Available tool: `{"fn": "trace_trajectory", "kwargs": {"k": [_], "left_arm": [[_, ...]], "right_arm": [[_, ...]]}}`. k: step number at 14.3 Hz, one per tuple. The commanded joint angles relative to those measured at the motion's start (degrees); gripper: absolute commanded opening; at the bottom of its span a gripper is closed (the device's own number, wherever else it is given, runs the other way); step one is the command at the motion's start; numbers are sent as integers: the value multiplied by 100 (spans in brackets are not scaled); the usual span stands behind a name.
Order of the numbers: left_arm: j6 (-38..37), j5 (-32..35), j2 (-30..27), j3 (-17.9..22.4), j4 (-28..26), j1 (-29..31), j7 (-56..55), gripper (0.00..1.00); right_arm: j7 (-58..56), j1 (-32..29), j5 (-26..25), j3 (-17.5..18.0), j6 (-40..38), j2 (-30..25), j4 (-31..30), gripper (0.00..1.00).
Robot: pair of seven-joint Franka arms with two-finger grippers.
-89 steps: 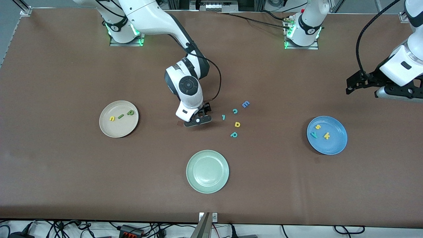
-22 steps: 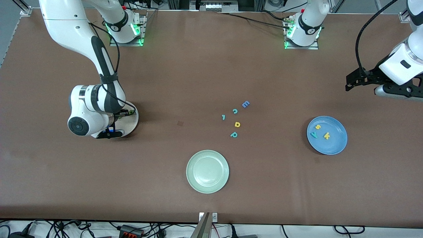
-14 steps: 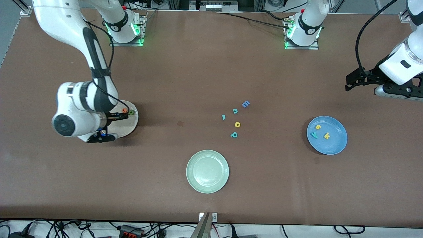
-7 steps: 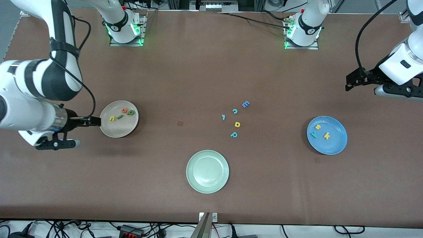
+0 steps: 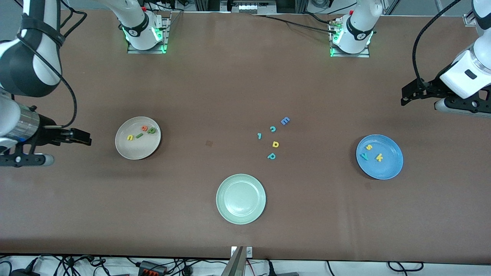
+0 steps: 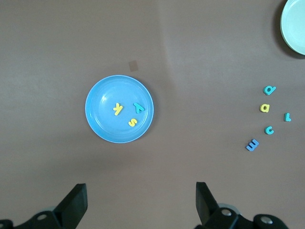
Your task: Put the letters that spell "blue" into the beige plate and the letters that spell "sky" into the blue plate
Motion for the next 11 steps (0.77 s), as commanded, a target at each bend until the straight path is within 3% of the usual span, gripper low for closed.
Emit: {"fn": "trace_trajectory", "kwargs": {"k": [1, 4, 6, 7, 11], "left_arm": [[-148, -66, 88, 12, 202, -5, 102, 100], [-148, -74, 88, 12, 202, -5, 102, 100], [-139, -74, 88, 12, 202, 3, 102, 100], [-139, -74, 88, 12, 202, 3, 102, 100], [-139, -66, 88, 12, 202, 12, 128, 100]], "right_arm": [[9, -308, 0, 101, -210, -296, 124, 100], [0, -1501, -568, 1600, -351, -709, 106, 100], [18, -2073, -808, 2278, -316, -972, -25, 100], [35, -2233, -826, 2482, -290, -1008, -87, 100], [508, -2226, -861, 2510, -412, -1097, -289, 100]]}}
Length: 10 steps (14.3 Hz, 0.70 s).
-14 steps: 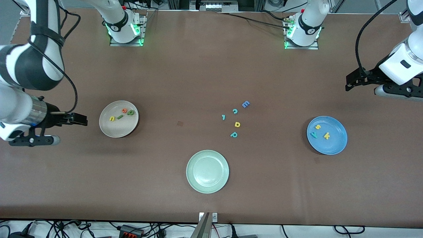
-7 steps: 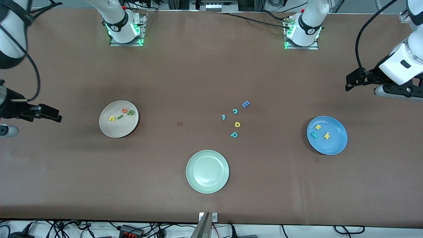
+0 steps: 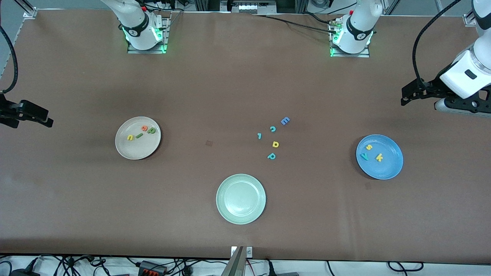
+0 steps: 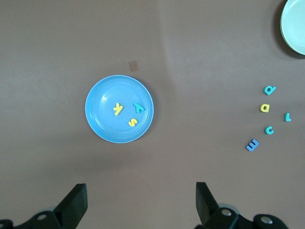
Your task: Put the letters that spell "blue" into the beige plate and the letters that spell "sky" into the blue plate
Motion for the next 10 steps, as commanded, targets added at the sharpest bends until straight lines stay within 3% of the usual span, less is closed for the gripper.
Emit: {"fn": "trace_trajectory", "kwargs": {"k": [1, 3, 10], "left_arm": [[-139, -74, 87, 11, 201, 12, 128, 100], [-148, -74, 87, 37, 192, 20, 137, 100], [-148, -66, 87, 29, 192, 12, 128, 100]], "right_arm": [[296, -83, -173, 156, -189, -160, -220, 100], [86, -92, -288, 173, -226, -230, -315, 100], [5, -92, -359, 156, 363, -1276, -1889, 100]]}}
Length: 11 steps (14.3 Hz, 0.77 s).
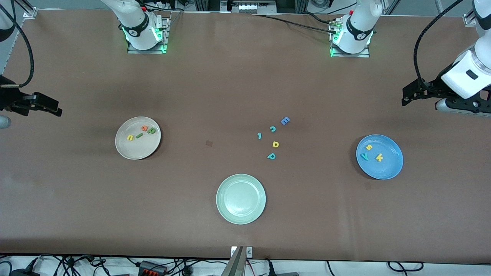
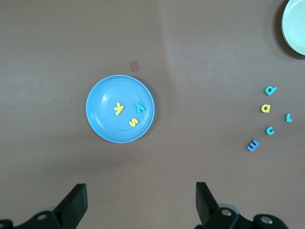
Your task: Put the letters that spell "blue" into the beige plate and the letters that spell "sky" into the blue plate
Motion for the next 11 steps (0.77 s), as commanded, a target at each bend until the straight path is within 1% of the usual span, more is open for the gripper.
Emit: {"fn": "trace_trajectory", "kwargs": {"k": [1, 5, 11], "left_arm": [[-147, -66, 86, 10, 192, 17, 128, 100], [-147, -66, 86, 1, 201, 8, 119, 100], [-147, -74, 86, 1, 201, 8, 119, 100]], "right_arm": [[-28, -92, -89, 104, 192, -545, -684, 100], [-37, -83, -168, 113, 314, -537, -632, 100], [-81, -83, -168, 130, 157, -554, -579, 100]]}}
